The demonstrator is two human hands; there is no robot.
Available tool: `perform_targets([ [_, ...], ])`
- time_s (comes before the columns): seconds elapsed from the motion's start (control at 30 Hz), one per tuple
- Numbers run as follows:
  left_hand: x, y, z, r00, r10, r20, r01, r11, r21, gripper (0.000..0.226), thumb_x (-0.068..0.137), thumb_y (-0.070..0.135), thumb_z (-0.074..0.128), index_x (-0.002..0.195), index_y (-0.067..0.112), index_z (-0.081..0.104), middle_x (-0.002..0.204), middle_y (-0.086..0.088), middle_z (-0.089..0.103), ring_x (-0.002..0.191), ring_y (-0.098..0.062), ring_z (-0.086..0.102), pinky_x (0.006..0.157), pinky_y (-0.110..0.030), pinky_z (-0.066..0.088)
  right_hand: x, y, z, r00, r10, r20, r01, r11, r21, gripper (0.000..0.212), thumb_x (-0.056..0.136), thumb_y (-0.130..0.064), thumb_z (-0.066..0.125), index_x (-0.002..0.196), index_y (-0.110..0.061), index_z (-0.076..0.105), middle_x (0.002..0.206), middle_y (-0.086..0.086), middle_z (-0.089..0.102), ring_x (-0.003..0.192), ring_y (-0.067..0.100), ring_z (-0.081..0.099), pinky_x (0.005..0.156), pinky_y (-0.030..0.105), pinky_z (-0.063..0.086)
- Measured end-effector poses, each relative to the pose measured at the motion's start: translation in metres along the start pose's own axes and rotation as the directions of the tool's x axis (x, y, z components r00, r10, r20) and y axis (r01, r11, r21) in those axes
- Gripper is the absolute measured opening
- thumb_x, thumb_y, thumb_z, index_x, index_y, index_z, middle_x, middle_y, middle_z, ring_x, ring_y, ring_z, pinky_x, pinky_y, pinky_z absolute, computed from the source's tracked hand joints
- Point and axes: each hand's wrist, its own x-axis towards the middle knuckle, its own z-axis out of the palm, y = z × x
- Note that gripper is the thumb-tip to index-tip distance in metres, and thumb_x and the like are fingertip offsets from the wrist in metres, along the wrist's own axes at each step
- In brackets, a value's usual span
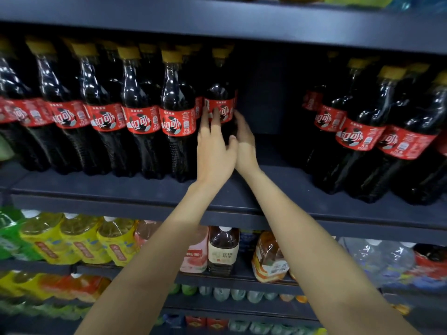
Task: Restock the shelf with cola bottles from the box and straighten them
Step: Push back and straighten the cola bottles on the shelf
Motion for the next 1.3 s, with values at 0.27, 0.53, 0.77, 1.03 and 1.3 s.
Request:
perform_targets([
  [0.27,-0.032,0.019,-0.005,0.888,0.408,-0.214,-0.446,0.878,-0.175,0.03,0.091,0.0,0.048,0.119,0.002,0.059,0.12,-0.008,0.056,0.115,-0.019,0.053,0.093,-0.042,0.048,-0.053,-0.012,-0.072,0.98,-0.14,-0.142,0.074,0.917,-0.391,0.045,0.088,-0.016,0.064,0.131,-0.018,0.052,0.116,-0.001,0.062,0.099,0.008,0.06,0.088,0.03,0.052],
  [0.53,-0.009,0.068,0.082,0.954,0.146,0.262,-0.043,0.931,-0.362,0.06,0.086,0.018,0.066,0.139,0.018,0.038,0.132,-0.002,0.049,0.117,-0.011,0.049,0.101,-0.031,0.043,-0.104,-0.006,-0.166,0.73,-0.164,-0.663,-0.234,0.852,-0.468,0.049,0.089,-0.026,0.062,0.132,-0.011,0.045,0.122,0.004,0.053,0.108,0.02,0.054,0.086,0.037,0.049],
  [0.77,0.021,0.078,0.136,0.847,0.133,0.515,0.087,0.92,-0.381,0.095,0.08,0.015,0.07,0.15,0.026,0.007,0.148,-0.004,0.039,0.133,-0.021,0.041,0.108,-0.039,0.038,-0.091,-0.008,-0.161,0.815,-0.081,-0.574,-0.392,0.652,-0.649,0.077,0.088,-0.036,0.063,0.149,-0.017,0.019,0.141,0.008,0.041,0.093,0.032,0.064,0.067,0.036,0.045],
  [1.03,-0.006,0.059,0.096,0.934,0.183,0.306,-0.129,0.974,-0.186,0.095,0.082,0.031,0.071,0.151,0.024,0.006,0.135,-0.01,0.054,0.107,-0.03,0.061,0.089,-0.041,0.052,-0.077,0.009,-0.137,0.739,-0.11,-0.665,-0.429,0.684,-0.59,0.091,0.08,-0.026,0.075,0.15,-0.013,0.017,0.136,0.012,0.038,0.107,0.028,0.057,0.063,0.039,0.054],
  [1.3,-0.04,0.0,-0.008,0.989,0.089,0.122,-0.077,0.993,-0.094,0.093,0.085,0.037,0.067,0.151,0.029,0.002,0.14,0.004,0.046,0.072,0.013,0.045,0.084,-0.023,0.047,-0.076,0.014,-0.119,0.736,-0.077,-0.673,-0.265,0.882,-0.39,0.094,0.08,-0.014,0.074,0.151,-0.02,0.012,0.143,0.009,0.032,0.108,0.022,0.057,0.074,0.025,0.048],
])
